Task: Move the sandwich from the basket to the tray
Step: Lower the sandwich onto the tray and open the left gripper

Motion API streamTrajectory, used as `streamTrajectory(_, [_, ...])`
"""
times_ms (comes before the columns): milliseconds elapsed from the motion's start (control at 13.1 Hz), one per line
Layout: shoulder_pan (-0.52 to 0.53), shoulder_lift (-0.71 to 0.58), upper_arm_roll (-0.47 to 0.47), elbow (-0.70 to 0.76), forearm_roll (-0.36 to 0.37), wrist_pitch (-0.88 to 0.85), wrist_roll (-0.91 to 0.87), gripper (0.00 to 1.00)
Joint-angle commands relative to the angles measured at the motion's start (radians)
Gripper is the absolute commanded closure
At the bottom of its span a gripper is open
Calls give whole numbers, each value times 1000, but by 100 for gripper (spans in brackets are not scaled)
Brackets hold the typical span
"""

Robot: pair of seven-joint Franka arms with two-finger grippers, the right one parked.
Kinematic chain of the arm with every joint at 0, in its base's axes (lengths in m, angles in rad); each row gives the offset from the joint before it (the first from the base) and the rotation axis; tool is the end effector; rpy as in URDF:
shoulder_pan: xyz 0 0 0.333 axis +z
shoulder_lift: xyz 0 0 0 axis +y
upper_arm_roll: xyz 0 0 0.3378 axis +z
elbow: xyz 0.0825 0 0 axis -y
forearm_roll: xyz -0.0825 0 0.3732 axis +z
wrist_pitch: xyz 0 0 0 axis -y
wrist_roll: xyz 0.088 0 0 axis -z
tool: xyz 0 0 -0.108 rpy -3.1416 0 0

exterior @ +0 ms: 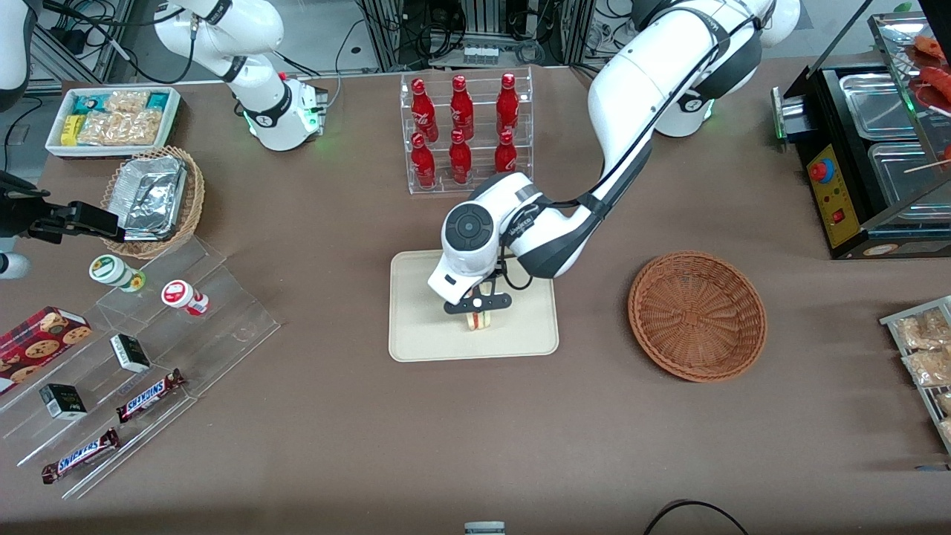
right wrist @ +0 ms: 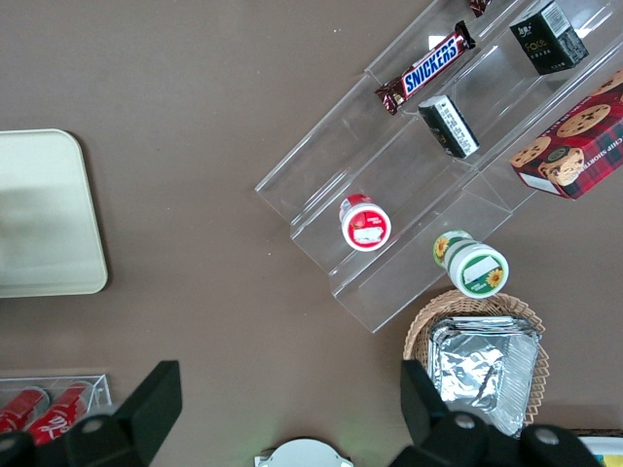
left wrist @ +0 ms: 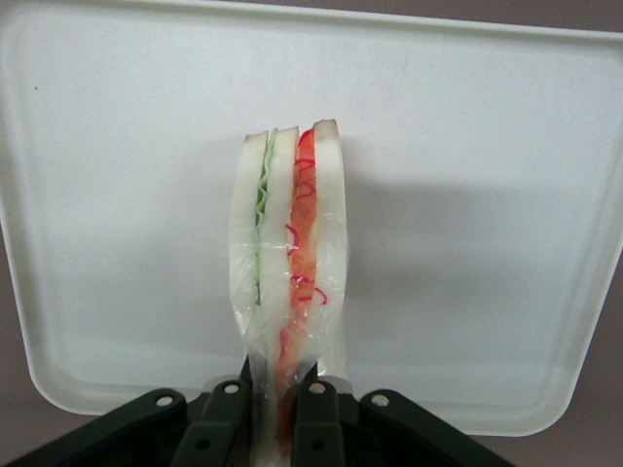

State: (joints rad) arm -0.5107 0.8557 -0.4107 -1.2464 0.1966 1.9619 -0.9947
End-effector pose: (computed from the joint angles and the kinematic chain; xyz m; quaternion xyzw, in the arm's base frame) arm 0.5263 -0.5315 0.2865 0.9956 0.0540 -0.0756 0.0079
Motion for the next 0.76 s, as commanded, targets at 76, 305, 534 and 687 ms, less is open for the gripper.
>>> streamTrajectory(76, [-20, 29, 7, 45, 24, -44, -22, 100])
streamTrajectory(305, [-20, 40, 7, 45, 43, -44, -41, 100])
streamTrajectory(534, [-20, 51, 7, 47, 47, -40, -65, 100])
streamTrajectory(687, [-20, 52, 7, 45, 63, -38, -81, 30])
